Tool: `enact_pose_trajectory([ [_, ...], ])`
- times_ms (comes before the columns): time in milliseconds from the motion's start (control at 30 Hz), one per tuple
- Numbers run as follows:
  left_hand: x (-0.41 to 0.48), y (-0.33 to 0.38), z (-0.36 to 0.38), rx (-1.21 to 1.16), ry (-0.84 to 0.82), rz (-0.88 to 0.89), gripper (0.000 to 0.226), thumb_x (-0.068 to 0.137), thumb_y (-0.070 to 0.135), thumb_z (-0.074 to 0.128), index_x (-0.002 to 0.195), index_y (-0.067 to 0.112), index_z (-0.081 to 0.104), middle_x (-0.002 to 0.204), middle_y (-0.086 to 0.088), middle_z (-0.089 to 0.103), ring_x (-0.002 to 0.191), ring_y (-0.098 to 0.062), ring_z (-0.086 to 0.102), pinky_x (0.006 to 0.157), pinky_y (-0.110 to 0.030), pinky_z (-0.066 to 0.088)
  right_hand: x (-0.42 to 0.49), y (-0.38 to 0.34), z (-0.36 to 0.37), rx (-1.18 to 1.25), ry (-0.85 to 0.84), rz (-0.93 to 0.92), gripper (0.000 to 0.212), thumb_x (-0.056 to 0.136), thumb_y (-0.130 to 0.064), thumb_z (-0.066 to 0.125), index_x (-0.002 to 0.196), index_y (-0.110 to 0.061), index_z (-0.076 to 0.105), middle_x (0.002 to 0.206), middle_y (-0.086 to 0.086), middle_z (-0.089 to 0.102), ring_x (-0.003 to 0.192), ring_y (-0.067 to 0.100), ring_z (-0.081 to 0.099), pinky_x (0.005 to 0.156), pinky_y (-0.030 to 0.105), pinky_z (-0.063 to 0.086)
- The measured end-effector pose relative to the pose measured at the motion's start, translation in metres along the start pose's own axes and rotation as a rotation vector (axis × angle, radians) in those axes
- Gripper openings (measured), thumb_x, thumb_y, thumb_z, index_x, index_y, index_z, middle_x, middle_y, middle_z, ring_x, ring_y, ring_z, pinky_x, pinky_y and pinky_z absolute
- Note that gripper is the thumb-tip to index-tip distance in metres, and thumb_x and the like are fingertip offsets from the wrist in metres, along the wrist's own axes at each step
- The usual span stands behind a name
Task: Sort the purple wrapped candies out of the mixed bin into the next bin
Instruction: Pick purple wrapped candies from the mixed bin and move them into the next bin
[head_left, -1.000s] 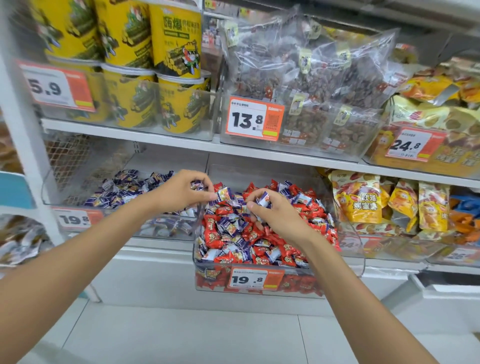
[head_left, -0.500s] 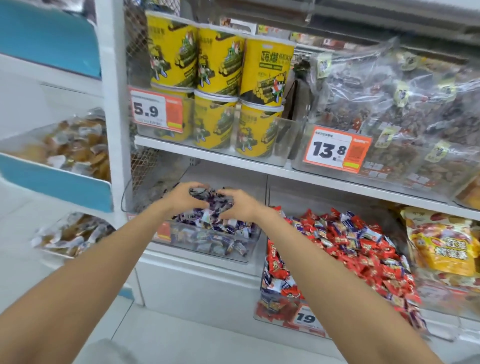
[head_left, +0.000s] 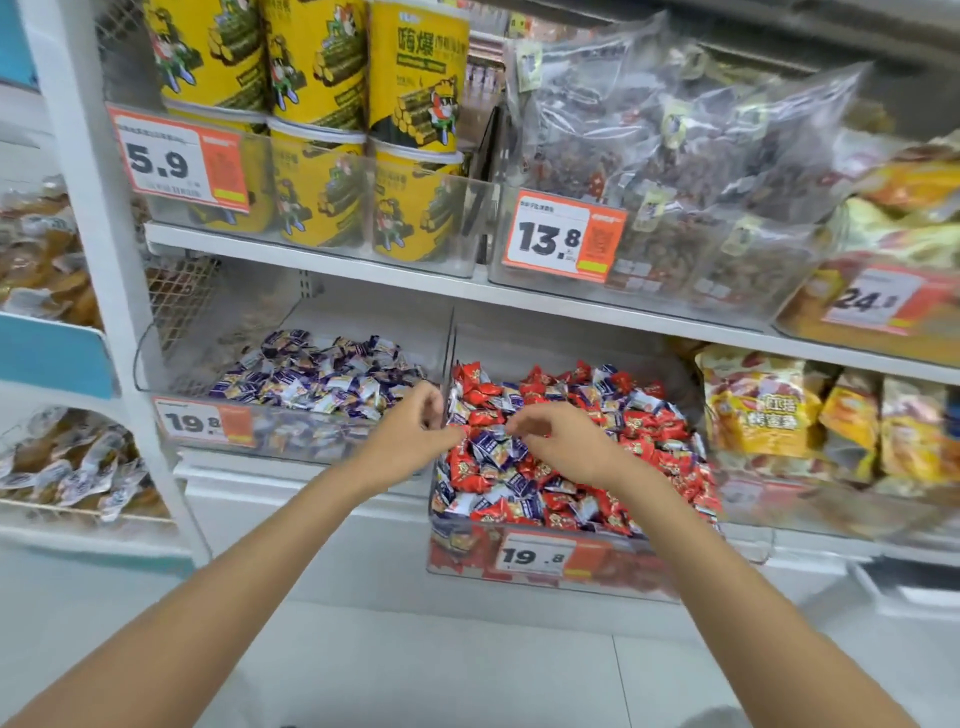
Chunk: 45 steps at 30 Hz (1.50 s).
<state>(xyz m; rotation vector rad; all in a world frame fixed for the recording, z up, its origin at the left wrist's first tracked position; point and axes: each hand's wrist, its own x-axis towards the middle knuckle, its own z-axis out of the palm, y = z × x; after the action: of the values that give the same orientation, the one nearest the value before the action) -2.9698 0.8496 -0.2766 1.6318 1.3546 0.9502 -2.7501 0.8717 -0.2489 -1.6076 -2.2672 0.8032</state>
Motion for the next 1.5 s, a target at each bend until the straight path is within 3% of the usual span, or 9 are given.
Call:
enact_pose_trajectory([
  [200,-0.019,-0.014,0.023,-0.182,0.137,-0.048,0.029,0.093,0.032,0.058,0.073,0.014,0.046,0.062,0.005,0.044,0.057,-0.012,0.039,0.057,-0.021,0.035,0.024,-0.010,0.047,-0.218,-0.110,0.037,0.069,0.096,-0.038,0.055,0.154,-0.029,0.019,0.162,0.012,0.010,0.148,0.037,0.010,0.119,0.046,0.015],
  [367,-0.017,-0.017,0.015,-0.139,0.099,0.024,0.030,0.091,0.020,0.064,0.072,0.013,0.042,0.061,0.008,0.042,0.060,-0.012,0.039,0.059,-0.026,0.034,0.022,0.001,0.038,-0.218,-0.026,-0.042,0.048,0.093,-0.038,0.061,0.137,-0.024,0.047,0.134,0.006,0.043,0.110,0.027,0.054,0.096,0.038,0.044],
  [533,-0.019,-0.019,0.008,-0.006,0.000,0.037,0.044,0.075,0.035,0.070,0.090,0.002,0.046,0.080,-0.011,0.052,0.072,-0.017,0.049,0.071,-0.035,0.046,0.014,0.007,0.015,0.141,0.134,-0.075,0.006,0.094,-0.010,0.060,0.100,-0.012,0.060,0.094,-0.009,0.054,0.057,-0.004,0.046,0.057,0.016,0.037],
  [633,-0.015,-0.022,0.007,0.038,0.020,0.069,0.036,0.079,0.029,0.071,0.091,0.004,0.048,0.082,-0.015,0.055,0.073,-0.017,0.051,0.073,-0.036,0.048,0.008,0.007,0.003,0.246,0.149,-0.002,0.019,0.094,-0.002,0.053,0.105,-0.015,0.061,0.099,-0.010,0.057,0.057,0.019,0.047,0.050,0.022,0.036],
  [800,-0.014,-0.024,0.009,0.039,0.038,0.086,0.030,0.081,0.026,0.071,0.088,0.006,0.048,0.078,-0.005,0.052,0.070,-0.016,0.049,0.069,-0.033,0.046,0.002,0.003,-0.001,0.261,0.171,0.034,0.034,0.093,0.006,0.037,0.097,-0.015,0.063,0.105,-0.011,0.054,0.072,0.018,0.055,0.061,0.039,0.054],
  [900,-0.013,-0.024,0.009,0.024,0.029,0.079,0.032,0.080,0.025,0.071,0.090,0.004,0.049,0.079,-0.006,0.052,0.070,-0.017,0.049,0.070,-0.034,0.047,-0.004,-0.001,0.001,0.047,0.192,-0.021,0.037,0.092,0.005,0.037,0.094,-0.016,0.068,0.101,-0.006,0.057,0.079,0.009,0.054,0.065,0.024,0.043],
  [1100,-0.013,-0.022,0.008,-0.004,0.023,0.076,0.035,0.081,0.024,0.073,0.088,0.003,0.046,0.077,-0.005,0.048,0.070,-0.017,0.045,0.068,-0.034,0.042,-0.009,0.004,0.021,-0.229,-0.369,-0.024,0.062,0.089,-0.018,0.064,0.145,-0.029,0.040,0.143,0.000,0.039,0.126,0.019,0.042,0.105,0.037,0.039],
  [1367,-0.012,-0.024,0.007,-0.013,0.005,0.071,0.039,0.082,0.026,0.073,0.091,0.001,0.046,0.082,-0.008,0.052,0.074,-0.018,0.050,0.076,-0.036,0.047,-0.016,0.017,0.006,0.173,-0.093,-0.065,0.022,0.087,-0.028,0.072,0.081,-0.010,0.060,0.068,-0.005,0.054,0.059,0.010,0.046,0.059,0.023,0.038],
  [1500,-0.013,-0.023,0.005,-0.041,-0.024,0.048,0.056,0.069,0.046,0.074,0.089,0.002,0.046,0.081,-0.005,0.052,0.073,-0.017,0.050,0.075,-0.034,0.047,-0.033,0.021,-0.013,0.364,-0.011,-0.033,0.019,0.093,-0.029,0.064,0.090,-0.012,0.058,0.069,0.001,0.061,0.048,0.011,0.041,0.046,0.019,0.032],
])
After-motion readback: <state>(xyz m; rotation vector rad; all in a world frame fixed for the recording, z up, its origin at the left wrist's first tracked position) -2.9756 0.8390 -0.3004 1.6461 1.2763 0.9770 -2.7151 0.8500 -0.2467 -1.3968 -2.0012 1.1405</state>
